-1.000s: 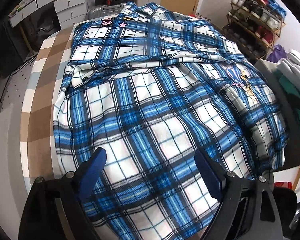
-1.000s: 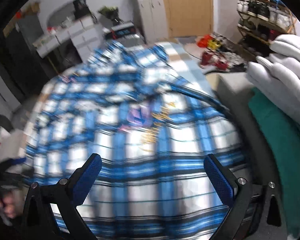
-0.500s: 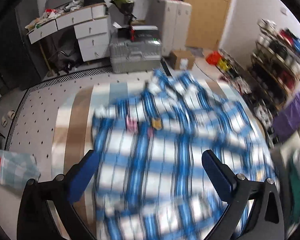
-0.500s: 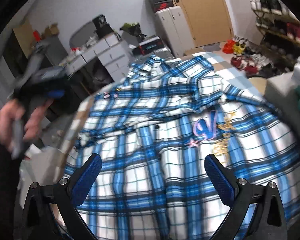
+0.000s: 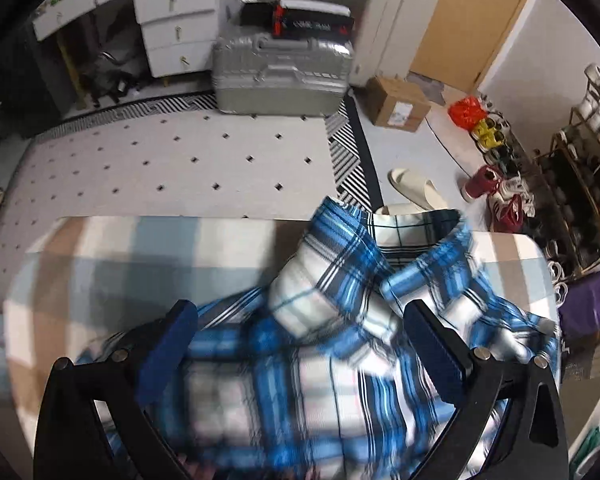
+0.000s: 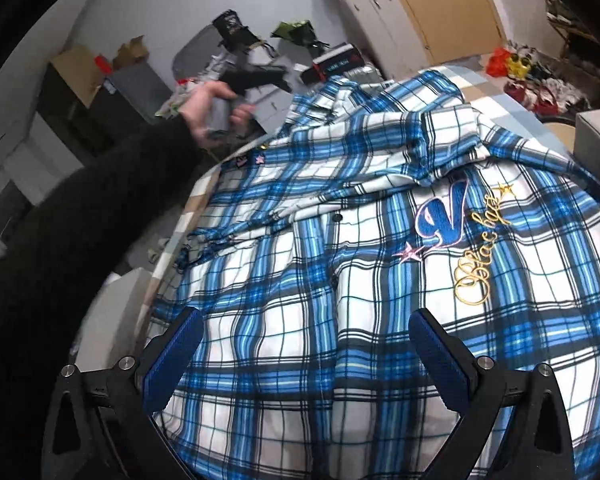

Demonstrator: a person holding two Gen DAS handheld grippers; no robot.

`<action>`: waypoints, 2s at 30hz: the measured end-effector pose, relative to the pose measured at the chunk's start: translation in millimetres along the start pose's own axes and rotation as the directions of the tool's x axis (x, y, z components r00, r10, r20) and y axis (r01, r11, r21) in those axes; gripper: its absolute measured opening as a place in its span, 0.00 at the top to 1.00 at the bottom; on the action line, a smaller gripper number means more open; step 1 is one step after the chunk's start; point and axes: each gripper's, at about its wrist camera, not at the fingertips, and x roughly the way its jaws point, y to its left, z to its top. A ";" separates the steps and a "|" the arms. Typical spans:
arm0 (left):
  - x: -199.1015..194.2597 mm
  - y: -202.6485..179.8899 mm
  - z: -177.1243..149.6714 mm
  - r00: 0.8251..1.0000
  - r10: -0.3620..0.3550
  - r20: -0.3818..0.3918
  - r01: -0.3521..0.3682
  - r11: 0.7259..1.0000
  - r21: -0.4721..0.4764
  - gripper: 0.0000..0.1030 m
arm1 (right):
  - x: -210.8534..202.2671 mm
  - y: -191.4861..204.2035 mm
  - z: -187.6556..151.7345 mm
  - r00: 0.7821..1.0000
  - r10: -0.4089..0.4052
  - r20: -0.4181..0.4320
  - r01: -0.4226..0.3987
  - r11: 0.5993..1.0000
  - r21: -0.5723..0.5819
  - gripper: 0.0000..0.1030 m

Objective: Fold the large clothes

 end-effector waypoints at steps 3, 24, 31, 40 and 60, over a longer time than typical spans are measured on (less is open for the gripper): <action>15.7 2.3 -4.6 0.999 -0.006 -0.033 0.006 1.000 0.005 0.26 | -3.6 -12.2 -0.3 1.000 -0.004 0.009 0.004 1.000 0.026 0.00; -210.9 9.6 -206.3 0.904 -0.345 0.253 0.212 0.874 0.437 0.97 | -32.4 -1.6 14.6 0.979 -0.119 0.164 0.114 0.993 0.041 0.00; -192.7 27.3 -205.9 0.912 -0.360 0.196 0.294 0.908 0.298 0.88 | -6.0 -4.3 101.3 0.970 -0.213 0.114 0.218 0.975 -0.036 0.00; -208.6 35.1 -200.0 0.893 -0.409 0.190 0.356 0.898 0.260 0.29 | 122.4 -13.1 220.4 0.932 -0.360 0.034 0.356 0.895 -0.269 0.03; -162.8 -67.5 -197.6 0.981 -0.028 0.190 -0.042 0.935 0.351 0.20 | 178.2 -43.1 254.0 0.945 -0.327 0.025 0.324 0.917 -0.232 0.91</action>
